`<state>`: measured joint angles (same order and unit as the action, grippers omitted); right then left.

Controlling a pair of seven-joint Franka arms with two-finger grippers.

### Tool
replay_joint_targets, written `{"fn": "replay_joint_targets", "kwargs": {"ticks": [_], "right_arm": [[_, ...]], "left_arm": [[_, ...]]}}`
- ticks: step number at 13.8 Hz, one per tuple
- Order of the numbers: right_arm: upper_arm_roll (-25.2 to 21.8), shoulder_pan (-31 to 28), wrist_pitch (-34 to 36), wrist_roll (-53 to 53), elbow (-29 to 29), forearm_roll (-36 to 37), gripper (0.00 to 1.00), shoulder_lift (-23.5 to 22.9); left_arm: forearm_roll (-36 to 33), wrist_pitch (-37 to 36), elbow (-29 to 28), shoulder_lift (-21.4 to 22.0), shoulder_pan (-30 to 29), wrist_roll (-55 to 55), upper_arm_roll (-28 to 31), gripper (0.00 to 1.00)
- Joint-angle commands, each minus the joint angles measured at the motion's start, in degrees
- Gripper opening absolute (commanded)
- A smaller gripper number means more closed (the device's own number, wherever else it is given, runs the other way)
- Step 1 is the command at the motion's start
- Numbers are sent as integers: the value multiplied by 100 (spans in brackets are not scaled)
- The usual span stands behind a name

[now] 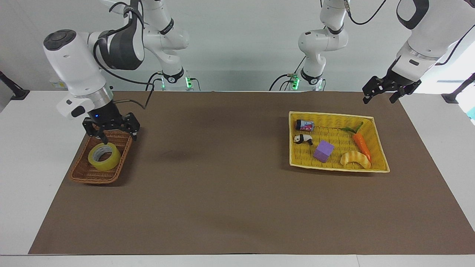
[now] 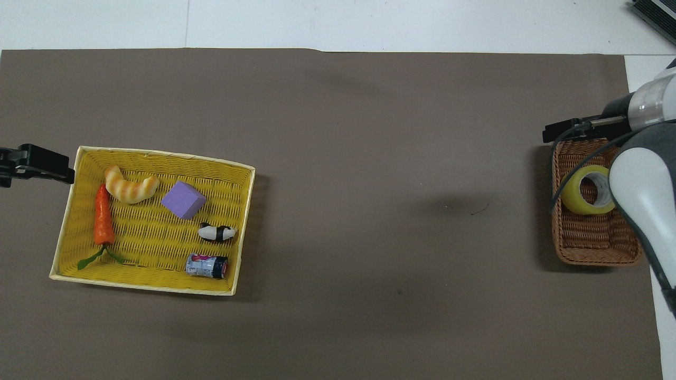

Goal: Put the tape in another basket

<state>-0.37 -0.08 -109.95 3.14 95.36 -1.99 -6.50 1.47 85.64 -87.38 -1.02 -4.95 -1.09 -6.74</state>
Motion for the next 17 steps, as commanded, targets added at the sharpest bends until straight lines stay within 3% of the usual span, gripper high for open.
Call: {"fn": "replay_joint_targets", "kwargs": {"ticks": [1, 6, 10, 17], "right_arm": [[-7, 201, 323, -829, 133, 173, 100, 412], [19, 219, 930, -1342, 62, 164, 100, 1001], [-77, 131, 2273, -1334, -763, 199, 100, 1116], [10, 219, 2337, -1631, -246, 190, 100, 1450]], "left_arm": [[55, -136, 133, -57, -67, -49, -29, 100], [55, -136, 133, -57, -67, -49, -29, 100], [55, -136, 133, -57, -67, -49, -38, 100], [55, -136, 133, -57, -67, -49, -29, 100]]}}
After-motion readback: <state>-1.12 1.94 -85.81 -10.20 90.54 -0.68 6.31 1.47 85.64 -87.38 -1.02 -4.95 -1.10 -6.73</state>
